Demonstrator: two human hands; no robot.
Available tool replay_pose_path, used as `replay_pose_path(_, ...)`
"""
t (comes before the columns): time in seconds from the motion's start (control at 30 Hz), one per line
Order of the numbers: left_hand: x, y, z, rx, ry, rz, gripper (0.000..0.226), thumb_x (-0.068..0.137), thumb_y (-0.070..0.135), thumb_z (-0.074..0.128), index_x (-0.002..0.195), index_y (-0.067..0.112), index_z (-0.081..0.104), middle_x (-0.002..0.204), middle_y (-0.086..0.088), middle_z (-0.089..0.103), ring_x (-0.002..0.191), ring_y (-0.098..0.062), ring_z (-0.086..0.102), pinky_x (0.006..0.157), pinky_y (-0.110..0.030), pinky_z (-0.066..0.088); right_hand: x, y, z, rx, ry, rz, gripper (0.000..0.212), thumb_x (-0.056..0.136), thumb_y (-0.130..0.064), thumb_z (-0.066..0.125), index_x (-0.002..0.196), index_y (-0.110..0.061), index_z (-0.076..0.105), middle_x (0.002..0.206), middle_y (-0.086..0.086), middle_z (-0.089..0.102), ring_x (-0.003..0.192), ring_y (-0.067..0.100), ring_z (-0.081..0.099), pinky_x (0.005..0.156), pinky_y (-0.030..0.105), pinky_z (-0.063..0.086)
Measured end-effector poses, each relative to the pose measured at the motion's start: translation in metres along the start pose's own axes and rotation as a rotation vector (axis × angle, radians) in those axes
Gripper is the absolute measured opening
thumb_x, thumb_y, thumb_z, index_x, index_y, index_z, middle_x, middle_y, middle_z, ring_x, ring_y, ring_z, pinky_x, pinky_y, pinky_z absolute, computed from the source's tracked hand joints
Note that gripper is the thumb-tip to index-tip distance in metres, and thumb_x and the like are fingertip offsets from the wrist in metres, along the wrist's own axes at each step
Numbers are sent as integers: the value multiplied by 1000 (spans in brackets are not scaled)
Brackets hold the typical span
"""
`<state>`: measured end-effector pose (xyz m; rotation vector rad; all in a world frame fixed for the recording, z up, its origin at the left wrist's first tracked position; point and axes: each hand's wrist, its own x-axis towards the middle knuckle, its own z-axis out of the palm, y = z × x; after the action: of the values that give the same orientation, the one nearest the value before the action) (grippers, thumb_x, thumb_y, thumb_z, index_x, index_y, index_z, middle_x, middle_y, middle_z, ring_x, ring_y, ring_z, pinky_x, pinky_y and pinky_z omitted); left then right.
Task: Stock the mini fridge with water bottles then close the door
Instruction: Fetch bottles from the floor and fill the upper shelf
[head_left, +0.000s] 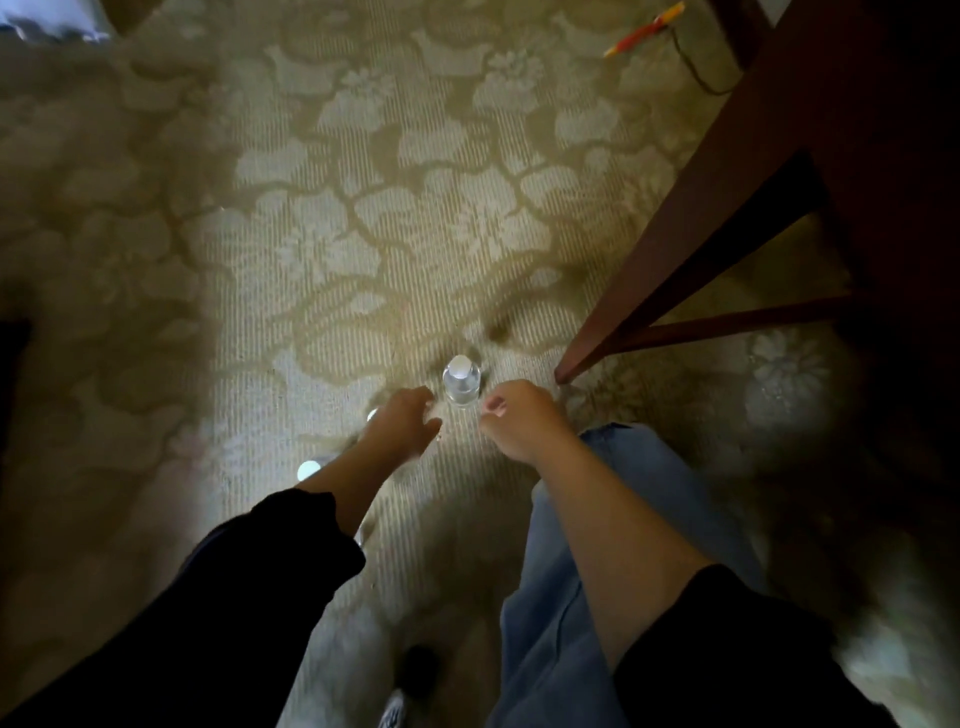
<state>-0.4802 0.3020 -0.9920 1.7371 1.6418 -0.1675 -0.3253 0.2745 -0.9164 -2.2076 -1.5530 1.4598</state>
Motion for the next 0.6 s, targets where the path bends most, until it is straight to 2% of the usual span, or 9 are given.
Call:
replay_pose_path(0.07,21,2,6,-1,32,-6,50,91,26,57,135,10,40,133,-16,49,116,-29,53,95,-37,43,15,1,-4,-18,-3,33,26,89,-19,53,113,-10,59,103,7,59,97,28,59,78,32,46)
replay_pose_path(0.2,62,12,18,0,33,51,61,88,23,60,141,16,31,137,-16,42,119,-34,50,93,-40,43,38,-4,-11,13,27,42,26,90,-23,55,113,-12,61,111,7,63,100,27,61,88,38,51)
replay_pose_path(0.27,78,17,26,32,19,78,55,88,23,59,137,17,36,133,-15,43,114,-36,52,91,-42,45,44,-3,-14,21,41,58,28,90,-27,56,115,-14,60,112,6,64,100,27,61,89,39,51)
replay_pose_path(0.4,97,20,36,49,86,53,34,88,18,58,119,7,50,118,-18,51,102,-36,55,78,-35,41,49,1,-23,13,25,56,28,91,-31,56,114,-15,60,111,8,63,99,29,61,89,41,52)
replay_pose_path(0.6,84,13,38,42,139,73,31,85,15,61,112,4,50,113,-18,50,93,-35,56,72,-37,44,48,2,-26,11,-4,38,27,91,-29,57,112,-13,60,106,8,63,97,29,62,88,41,52)
